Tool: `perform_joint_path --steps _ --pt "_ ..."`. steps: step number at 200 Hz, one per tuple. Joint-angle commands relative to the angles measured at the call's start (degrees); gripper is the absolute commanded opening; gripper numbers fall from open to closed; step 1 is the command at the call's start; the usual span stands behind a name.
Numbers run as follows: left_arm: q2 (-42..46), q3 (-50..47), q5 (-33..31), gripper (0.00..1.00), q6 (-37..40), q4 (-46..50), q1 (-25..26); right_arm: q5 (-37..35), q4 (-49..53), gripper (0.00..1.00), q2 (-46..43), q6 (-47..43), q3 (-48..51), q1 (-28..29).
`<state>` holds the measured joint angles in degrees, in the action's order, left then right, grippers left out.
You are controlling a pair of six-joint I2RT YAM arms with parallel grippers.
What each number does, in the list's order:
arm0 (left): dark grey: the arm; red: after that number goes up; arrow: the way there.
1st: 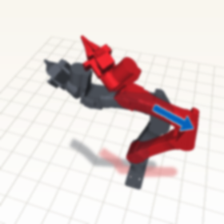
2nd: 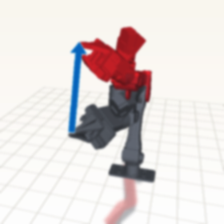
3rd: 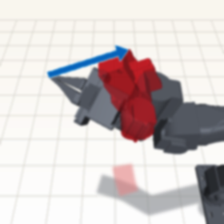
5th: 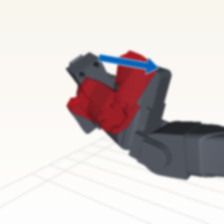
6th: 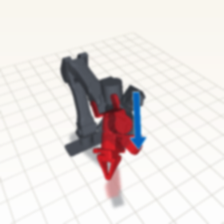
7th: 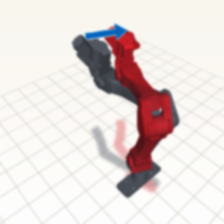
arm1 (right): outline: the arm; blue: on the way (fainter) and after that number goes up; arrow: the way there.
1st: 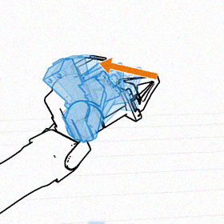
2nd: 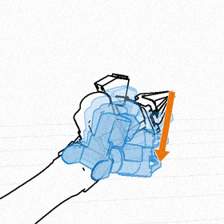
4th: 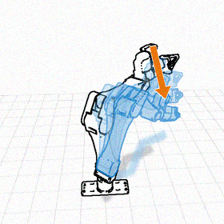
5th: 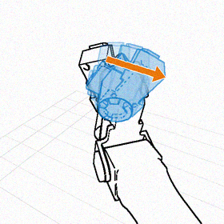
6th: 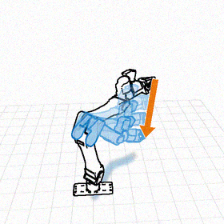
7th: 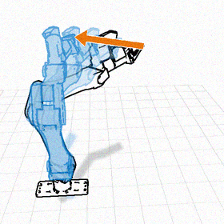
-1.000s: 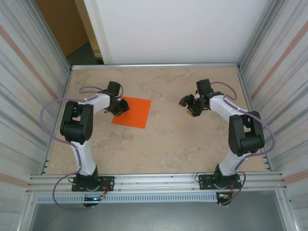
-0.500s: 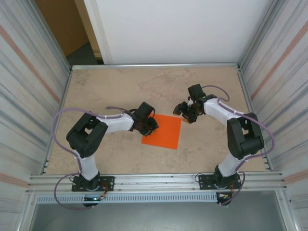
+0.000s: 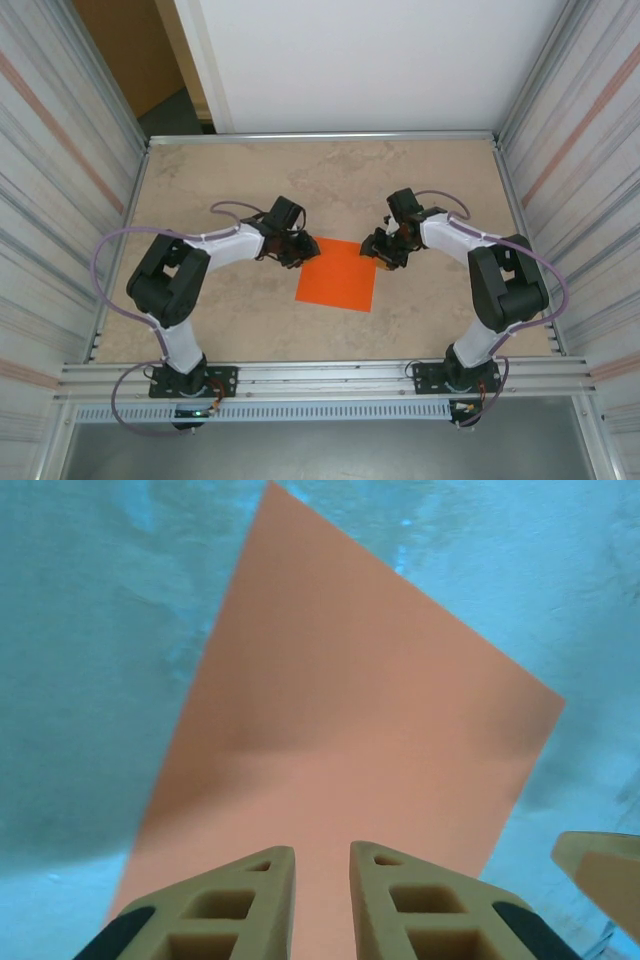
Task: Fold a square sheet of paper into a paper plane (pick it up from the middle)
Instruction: First fold in half a square sheet of paper at the center of the table.
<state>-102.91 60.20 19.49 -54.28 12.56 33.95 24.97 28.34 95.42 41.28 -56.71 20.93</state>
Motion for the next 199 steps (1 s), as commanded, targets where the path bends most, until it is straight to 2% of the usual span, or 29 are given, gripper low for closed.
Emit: perform_joint_path --steps 1,41,103,199 --pt "-1.5 1.6 2.2 0.20 6.9 4.2 -0.4 2.2 -0.5 0.41 -0.4 -1.6 0.7 0.2" --pt "-4.1 2.8 3.5 0.18 6.2 3.3 -0.4 2.1 -0.3 0.34 1.7 -2.6 0.9 0.2" --pt "-5.1 -0.3 1.9 0.14 1.3 3.1 -0.3 2.3 -1.0 0.33 5.4 -3.1 0.3 0.2" --pt "-5.4 -3.4 3.8 0.13 -2.0 -0.8 -0.1 2.7 -3.8 0.31 10.5 -3.6 -0.8 0.1"
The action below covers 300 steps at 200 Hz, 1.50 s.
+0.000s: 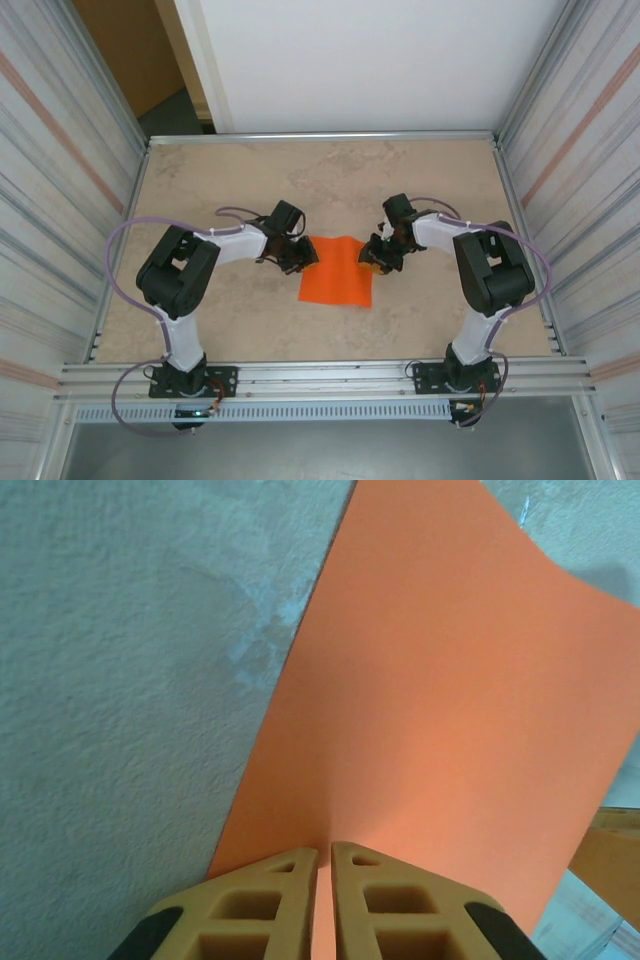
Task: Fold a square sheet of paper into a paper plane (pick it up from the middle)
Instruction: First fold in half a square sheet of paper at the center of the table.
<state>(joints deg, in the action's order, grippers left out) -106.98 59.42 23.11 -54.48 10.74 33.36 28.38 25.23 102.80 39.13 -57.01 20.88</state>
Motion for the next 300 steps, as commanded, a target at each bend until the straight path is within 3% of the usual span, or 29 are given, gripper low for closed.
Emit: perform_joint_path --steps 1,80,132,177,267,300 --pt "-1.3 -2.6 0.2 0.13 -1.8 1.0 0.5 -0.7 -0.8 0.31 3.2 -1.4 -0.5 0.2" --pt "0.7 -3.8 0.5 0.17 -3.3 -4.0 0.3 1.5 -4.3 0.31 6.0 0.1 -2.3 0.6" --pt "3.3 -11.4 3.9 0.46 -8.2 -21.4 0.2 2.3 -5.3 0.30 8.0 0.4 -3.2 1.5" --pt "3.9 -14.2 6.0 0.62 -8.1 -29.1 0.3 2.8 -5.5 0.30 9.1 0.5 -4.0 2.0" --pt "4.1 -13.3 6.8 0.80 -4.8 -27.3 0.3 1.9 -4.9 0.30 9.4 0.7 -4.6 4.4" --pt "3.4 -10.8 6.3 0.77 -3.9 -21.1 0.4 3.6 -5.9 0.30 9.3 0.7 -4.9 4.7"
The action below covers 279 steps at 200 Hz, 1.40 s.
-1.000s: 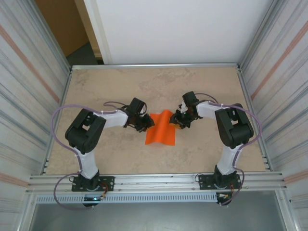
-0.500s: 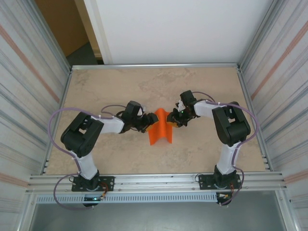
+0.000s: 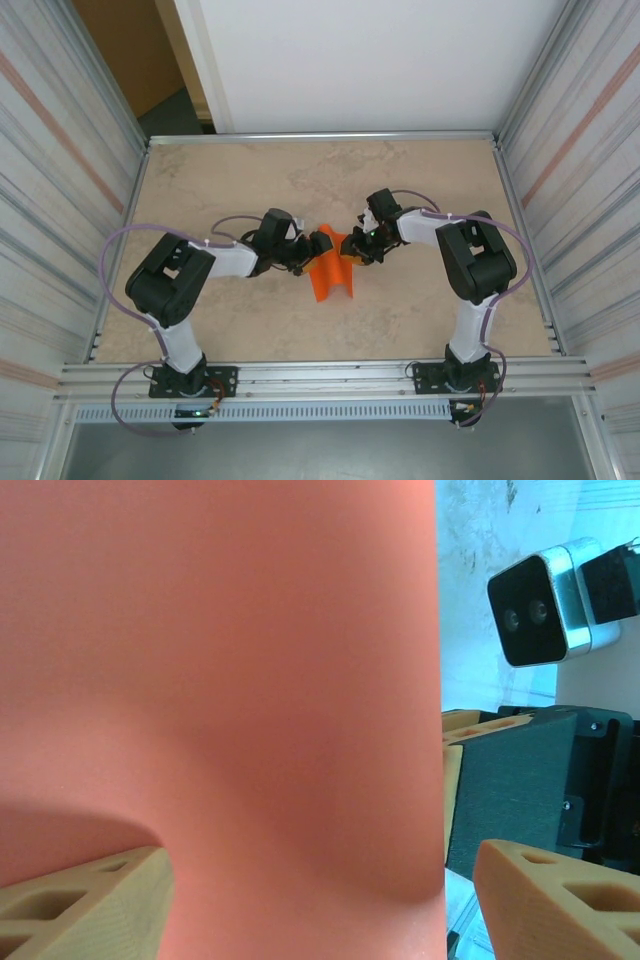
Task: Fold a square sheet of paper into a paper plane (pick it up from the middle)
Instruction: First fold in half a square sheet of paper at the center of the table.
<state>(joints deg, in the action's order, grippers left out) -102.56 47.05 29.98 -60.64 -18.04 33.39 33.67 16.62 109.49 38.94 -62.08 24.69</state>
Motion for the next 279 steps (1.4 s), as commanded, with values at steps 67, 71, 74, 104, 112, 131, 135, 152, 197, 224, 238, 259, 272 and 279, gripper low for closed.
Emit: perform_joint_path --steps 67,71,74,104,112,131,135,152,197,224,238,259,272,279 --pt "-2.7 5.6 -2.1 0.66 4.3 17.2 0.5 5.6 -2.2 0.30 1.8 -0.1 0.4 2.2" --pt "-2.9 5.8 -2.1 0.65 4.4 17.6 0.5 5.7 -2.1 0.30 1.7 -0.1 0.4 2.1" --pt "-3.0 6.0 -2.1 0.64 4.4 17.8 0.5 5.7 -2.1 0.30 1.6 0.0 0.5 2.1" --pt "-3.1 7.8 -2.4 0.50 6.4 20.7 0.4 6.1 -2.6 0.31 -1.7 0.0 1.8 0.4" --pt "-2.6 8.1 -2.5 0.45 7.3 21.1 0.3 6.1 -2.7 0.31 -3.3 0.0 2.3 -0.6" --pt "-0.9 8.9 -2.3 0.35 9.2 21.3 -0.1 6.2 -3.9 0.35 -8.0 -0.1 4.3 -3.3" --pt "-0.3 9.0 -2.0 0.33 9.4 21.2 -0.2 6.5 -4.4 0.36 -9.3 -0.1 4.7 -4.0" --pt "2.7 9.4 -0.1 0.28 10.8 20.1 -0.8 8.6 -6.9 0.44 -13.8 0.4 7.0 -7.8" --pt "10.6 10.2 9.4 0.26 9.0 12.6 -2.6 17.3 -10.1 0.65 -21.3 -0.8 8.0 -13.6" --pt "12.2 11.0 14.0 0.25 5.4 7.5 -3.7 20.2 -11.8 0.73 -22.8 -0.1 7.8 -12.9" --pt "12.4 11.5 15.6 0.25 3.9 5.1 -4.0 21.0 -12.7 0.76 -22.8 0.9 7.7 -12.0" --pt "11.9 12.5 17.1 0.25 2.7 4.0 -4.0 23.0 -14.7 0.77 -21.9 2.5 7.3 -10.0" --pt "11.5 12.5 17.8 0.25 1.8 2.5 -4.0 23.8 -15.9 0.75 -21.6 3.1 7.2 -8.9" --pt "11.5 12.5 17.9 0.25 1.7 2.4 -4.0 24.2 -16.3 0.74 -21.5 3.2 7.1 -8.3"
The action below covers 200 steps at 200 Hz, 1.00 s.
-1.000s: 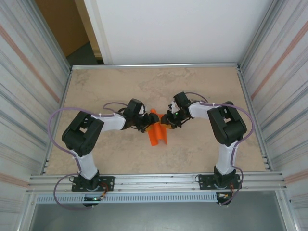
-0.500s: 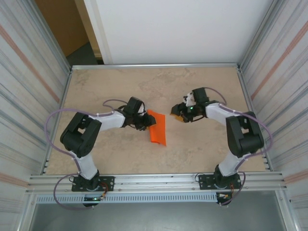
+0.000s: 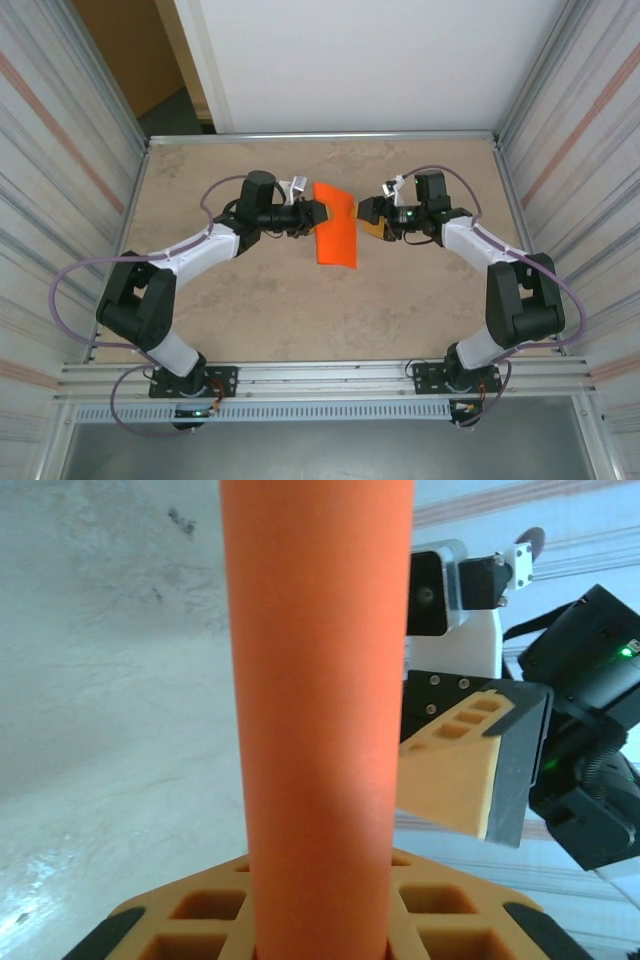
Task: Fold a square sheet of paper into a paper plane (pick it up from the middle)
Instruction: First fold in half a square sheet of paper at the center of the table.
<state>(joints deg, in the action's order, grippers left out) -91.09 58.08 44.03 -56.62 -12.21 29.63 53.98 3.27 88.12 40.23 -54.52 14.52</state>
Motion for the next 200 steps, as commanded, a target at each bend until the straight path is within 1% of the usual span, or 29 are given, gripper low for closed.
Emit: perform_joint_path --steps 1,36,56,79,115,132,149,182,200 --pt "0.0 1.4 3.8 0.25 -2.3 -3.4 -0.3 3.9 -3.0 0.74 -0.1 1.9 -0.5 1.9" --pt "-0.2 0.0 2.6 0.24 -2.7 -2.9 -1.0 5.2 -4.2 0.64 -0.4 3.4 -0.6 2.0" --pt "-0.2 -0.6 1.5 0.23 -2.2 -1.4 -1.6 6.1 -5.8 0.54 -1.3 4.1 0.2 1.6" --pt "-0.7 -0.8 0.7 0.21 -1.3 0.5 -2.0 6.6 -7.0 0.46 -2.4 4.2 0.9 0.5" --pt "-2.2 -1.4 1.3 0.21 -2.1 -1.2 -2.0 7.4 -6.9 0.36 -2.4 4.6 0.7 0.5" --pt "-2.6 -1.4 1.5 0.21 -2.0 -1.1 -2.0 7.2 -6.7 0.28 -1.9 4.5 0.6 0.8" --pt "-2.9 -1.3 1.6 0.21 -1.9 -1.0 -2.0 6.3 -6.1 0.25 -1.4 4.6 0.6 1.2" --pt "-3.0 -1.5 1.7 0.21 -1.8 -0.9 -2.1 3.9 -3.4 0.16 -0.3 4.1 0.0 2.0" --pt "-3.1 -1.6 1.6 0.23 -1.9 -1.1 -2.2 2.4 -0.3 0.15 0.3 2.6 -1.1 2.2"
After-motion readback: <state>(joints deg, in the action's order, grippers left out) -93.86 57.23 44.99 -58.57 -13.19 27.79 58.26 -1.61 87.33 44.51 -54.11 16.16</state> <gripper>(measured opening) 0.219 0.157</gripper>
